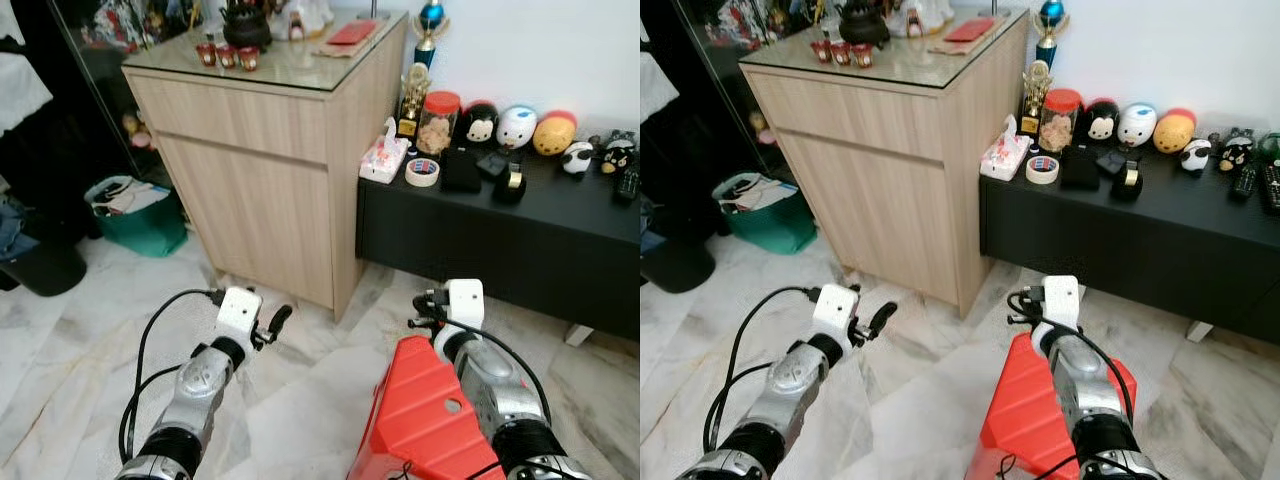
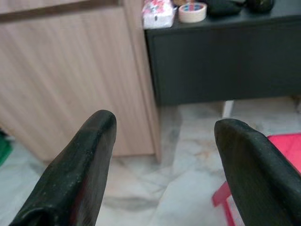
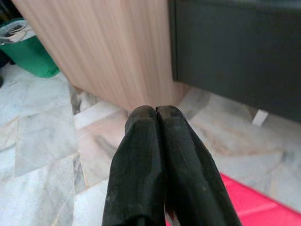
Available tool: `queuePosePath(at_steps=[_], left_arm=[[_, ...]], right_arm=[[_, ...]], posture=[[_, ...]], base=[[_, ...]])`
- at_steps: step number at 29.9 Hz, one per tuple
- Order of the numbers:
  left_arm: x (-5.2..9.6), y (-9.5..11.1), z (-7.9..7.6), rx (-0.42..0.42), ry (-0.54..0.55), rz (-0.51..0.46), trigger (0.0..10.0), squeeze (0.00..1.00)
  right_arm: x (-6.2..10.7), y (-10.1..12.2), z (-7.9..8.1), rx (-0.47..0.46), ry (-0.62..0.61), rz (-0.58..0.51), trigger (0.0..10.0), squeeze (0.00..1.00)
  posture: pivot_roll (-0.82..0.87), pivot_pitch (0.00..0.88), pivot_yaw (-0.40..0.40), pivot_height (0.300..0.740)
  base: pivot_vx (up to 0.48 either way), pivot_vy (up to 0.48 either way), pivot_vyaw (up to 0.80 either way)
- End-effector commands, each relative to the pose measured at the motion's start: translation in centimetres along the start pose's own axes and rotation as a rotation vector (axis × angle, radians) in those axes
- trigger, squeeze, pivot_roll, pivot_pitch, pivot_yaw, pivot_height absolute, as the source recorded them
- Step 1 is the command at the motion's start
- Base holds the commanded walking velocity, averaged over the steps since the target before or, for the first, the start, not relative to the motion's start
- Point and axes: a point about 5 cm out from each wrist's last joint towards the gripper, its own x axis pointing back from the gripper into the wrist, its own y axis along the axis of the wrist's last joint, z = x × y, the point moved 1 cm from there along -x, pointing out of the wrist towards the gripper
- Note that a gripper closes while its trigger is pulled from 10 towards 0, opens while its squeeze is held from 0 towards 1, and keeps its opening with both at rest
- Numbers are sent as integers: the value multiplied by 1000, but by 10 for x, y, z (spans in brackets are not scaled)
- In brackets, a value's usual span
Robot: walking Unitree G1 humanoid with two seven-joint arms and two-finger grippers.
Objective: Hang keys on a hook
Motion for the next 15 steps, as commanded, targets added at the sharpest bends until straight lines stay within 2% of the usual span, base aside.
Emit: queuePosePath(at_steps=[1,3,4,9,11,13,15], left_arm=[[-6,13,0,54,-50,-16,10000,0],[-9,18,-3,83,-83,-25,10000,0],[-11,25,-7,96,-135,-33,10000,0],[-17,34,-14,59,-197,-7,10000,0],[-20,40,-20,61,-236,-1,10000,0],[-21,48,-29,82,-289,21,10000,0],[-21,49,-35,90,-312,48,10000,0]], right_arm=[[0,14,1,24,-4,-10,10000,0],[0,20,2,24,-1,-20,10000,0],[1,27,4,24,4,-29,10000,0],[2,40,9,24,-4,-30,10000,0],[2,49,15,5,-3,-38,10000,0],[6,60,28,-11,24,-44,10000,0],[11,62,37,-5,40,-32,10000,0]], posture=[[-30,0,21,723],[-31,0,18,723],[-30,0,16,723],[-33,0,13,723],[-32,3,14,723],[-36,19,10,723],[-41,20,9,723]], base=[[0,0,0],[0,0,0],[0,0,0],[0,0,0],[0,0,0],[0,0,0],[0,0,0]])
